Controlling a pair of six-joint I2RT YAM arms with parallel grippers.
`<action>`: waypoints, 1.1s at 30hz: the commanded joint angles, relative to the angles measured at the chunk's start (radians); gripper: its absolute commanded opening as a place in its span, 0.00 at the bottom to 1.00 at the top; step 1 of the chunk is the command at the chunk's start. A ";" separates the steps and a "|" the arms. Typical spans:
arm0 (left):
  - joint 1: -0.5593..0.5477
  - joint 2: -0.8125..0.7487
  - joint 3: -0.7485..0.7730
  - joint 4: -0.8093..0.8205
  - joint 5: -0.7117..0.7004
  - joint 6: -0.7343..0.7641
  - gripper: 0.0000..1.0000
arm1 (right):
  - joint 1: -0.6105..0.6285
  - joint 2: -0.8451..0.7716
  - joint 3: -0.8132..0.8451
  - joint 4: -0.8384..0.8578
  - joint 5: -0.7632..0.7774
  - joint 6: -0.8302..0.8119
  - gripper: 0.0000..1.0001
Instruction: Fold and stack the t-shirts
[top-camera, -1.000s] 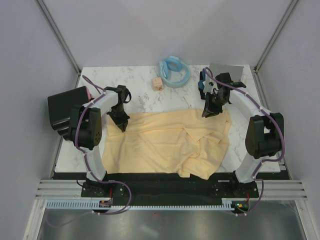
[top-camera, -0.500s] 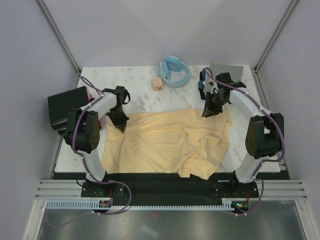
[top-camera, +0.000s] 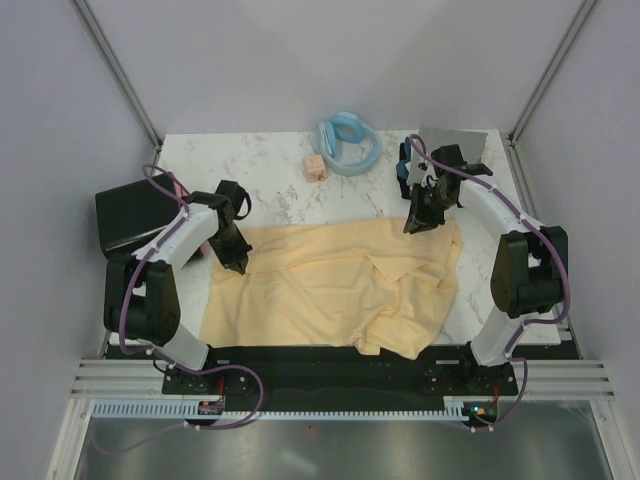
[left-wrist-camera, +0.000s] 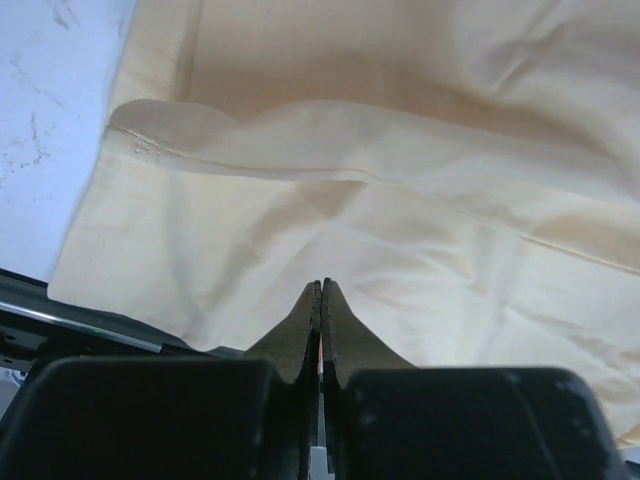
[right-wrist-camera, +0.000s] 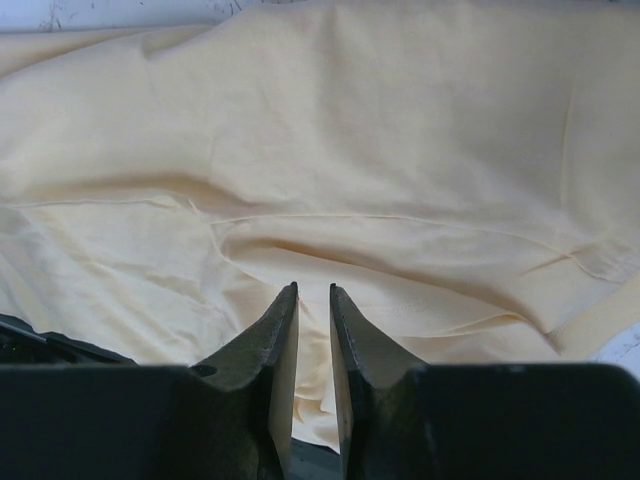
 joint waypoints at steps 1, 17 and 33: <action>-0.024 -0.048 -0.059 -0.006 0.040 0.053 0.02 | -0.006 -0.030 0.014 0.021 -0.007 0.003 0.26; -0.031 -0.045 0.034 0.084 0.035 0.051 0.14 | 0.135 0.013 0.008 0.018 0.034 -0.046 0.41; -0.031 0.044 0.099 0.081 0.029 0.097 0.16 | 0.331 0.066 -0.007 0.015 0.333 -0.105 0.55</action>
